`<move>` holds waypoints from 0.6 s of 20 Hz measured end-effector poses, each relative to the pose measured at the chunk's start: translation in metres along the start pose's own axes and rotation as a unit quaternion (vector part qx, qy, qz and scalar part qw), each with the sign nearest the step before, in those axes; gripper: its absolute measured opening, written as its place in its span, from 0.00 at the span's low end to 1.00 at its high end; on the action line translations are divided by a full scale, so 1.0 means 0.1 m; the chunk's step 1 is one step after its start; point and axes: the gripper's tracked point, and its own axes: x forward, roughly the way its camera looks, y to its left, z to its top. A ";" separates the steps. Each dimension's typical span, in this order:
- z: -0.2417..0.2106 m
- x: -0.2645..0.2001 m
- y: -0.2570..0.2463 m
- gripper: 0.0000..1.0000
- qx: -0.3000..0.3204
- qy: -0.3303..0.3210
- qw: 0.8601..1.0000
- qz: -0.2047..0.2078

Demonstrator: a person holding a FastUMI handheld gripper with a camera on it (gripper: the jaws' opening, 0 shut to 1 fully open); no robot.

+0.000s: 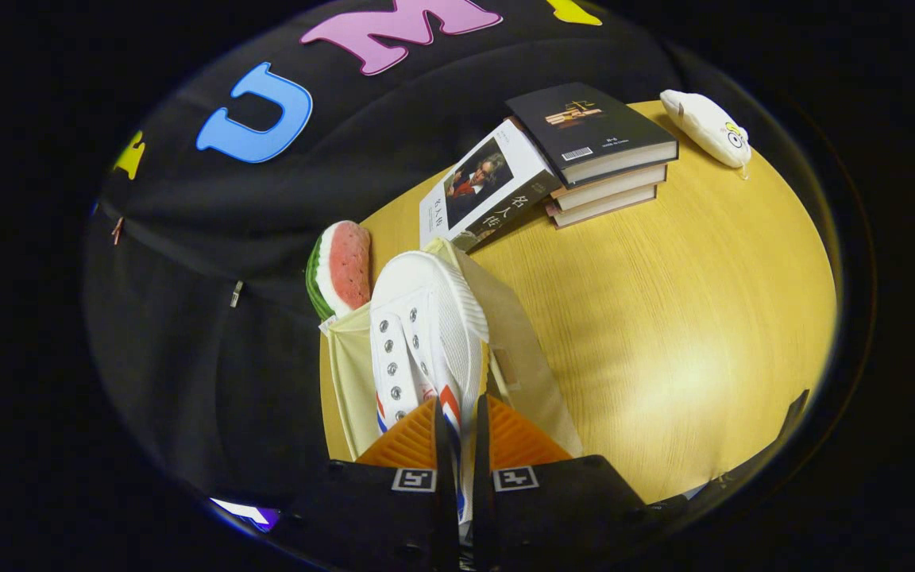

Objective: Open the storage box then place both shoes into the box .Put the left shoe in first, then the right shoe, with the right side of both shoes facing outward in a uniform manner.

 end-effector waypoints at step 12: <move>0.33 -0.72 0.43 0.99 -0.084 -0.138 0.985 0.068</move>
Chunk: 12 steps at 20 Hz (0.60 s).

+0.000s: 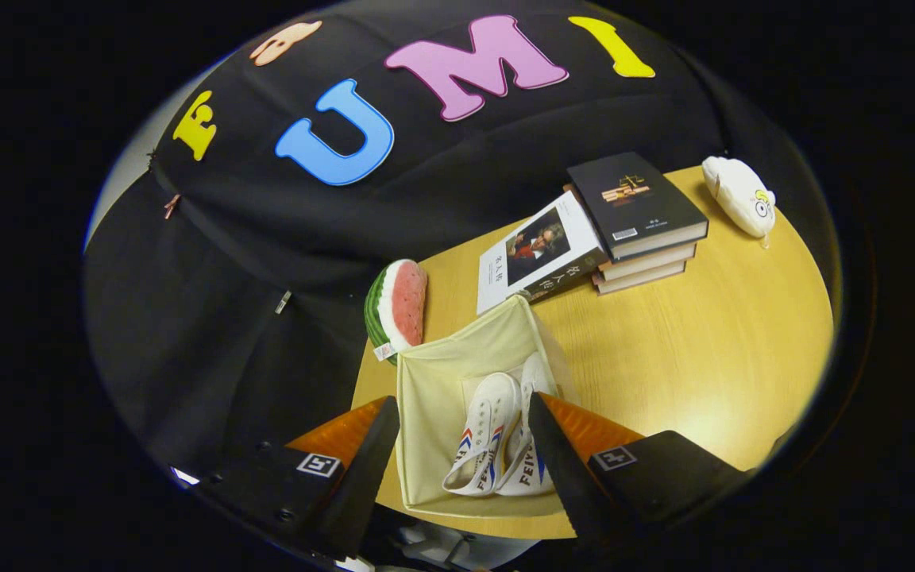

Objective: Open the storage box then place both shoes into the box .Put the left shoe in first, then the right shoe, with the right side of both shoes facing outward in a uniform manner.

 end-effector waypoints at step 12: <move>0.74 -1.40 -0.86 0.98 -0.163 -0.276 0.936 -0.142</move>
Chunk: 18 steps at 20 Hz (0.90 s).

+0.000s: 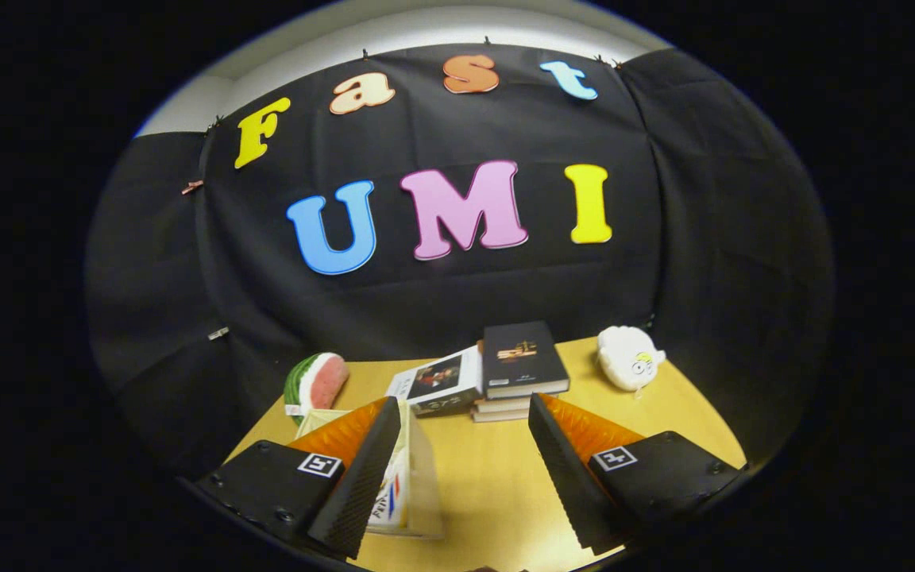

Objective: Open the storage box then place both shoes into the box .Put the left shoe in first, then the right shoe, with the right side of both shoes facing outward in a uniform manner.

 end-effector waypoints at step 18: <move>0.33 -0.64 -0.97 0.98 -0.041 -0.095 0.983 -0.150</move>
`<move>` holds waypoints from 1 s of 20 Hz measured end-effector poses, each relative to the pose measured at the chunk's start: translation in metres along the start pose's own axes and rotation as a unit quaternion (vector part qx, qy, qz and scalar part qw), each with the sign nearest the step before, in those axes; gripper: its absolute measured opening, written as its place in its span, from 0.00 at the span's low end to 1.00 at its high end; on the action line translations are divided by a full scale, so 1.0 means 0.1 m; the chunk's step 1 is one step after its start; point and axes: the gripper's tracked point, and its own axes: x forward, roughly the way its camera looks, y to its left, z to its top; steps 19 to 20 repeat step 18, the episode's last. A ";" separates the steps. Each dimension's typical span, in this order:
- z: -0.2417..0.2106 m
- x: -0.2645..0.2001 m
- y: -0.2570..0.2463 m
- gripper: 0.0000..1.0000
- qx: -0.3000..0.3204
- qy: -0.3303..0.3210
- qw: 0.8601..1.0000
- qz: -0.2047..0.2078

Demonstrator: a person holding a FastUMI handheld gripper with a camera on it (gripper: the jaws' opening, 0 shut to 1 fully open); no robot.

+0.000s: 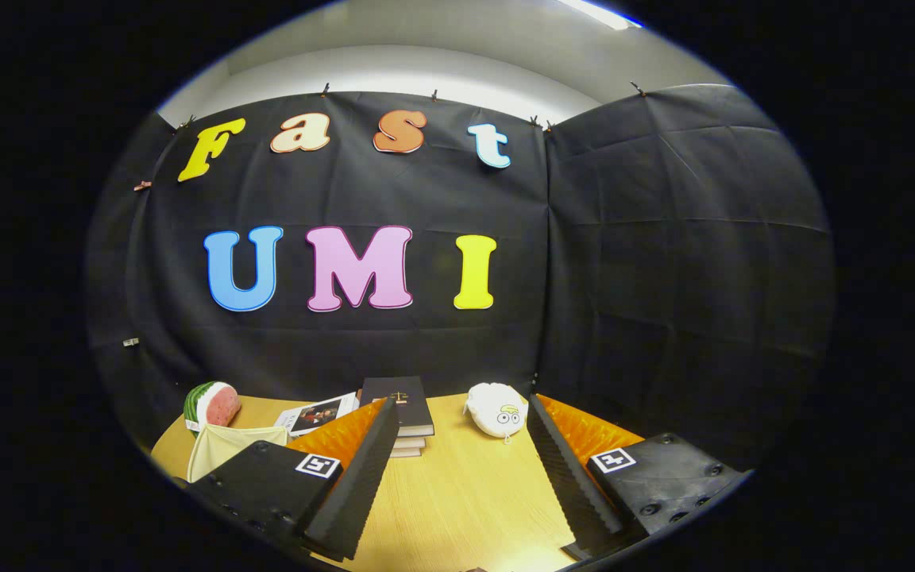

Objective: Open the storage box then place both shoes into the box .Put the left shoe in first, then the right shoe, with the right side of both shoes facing outward in a uniform manner.

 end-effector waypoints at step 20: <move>-0.12 0.15 0.24 0.98 -0.006 0.020 1.000 0.017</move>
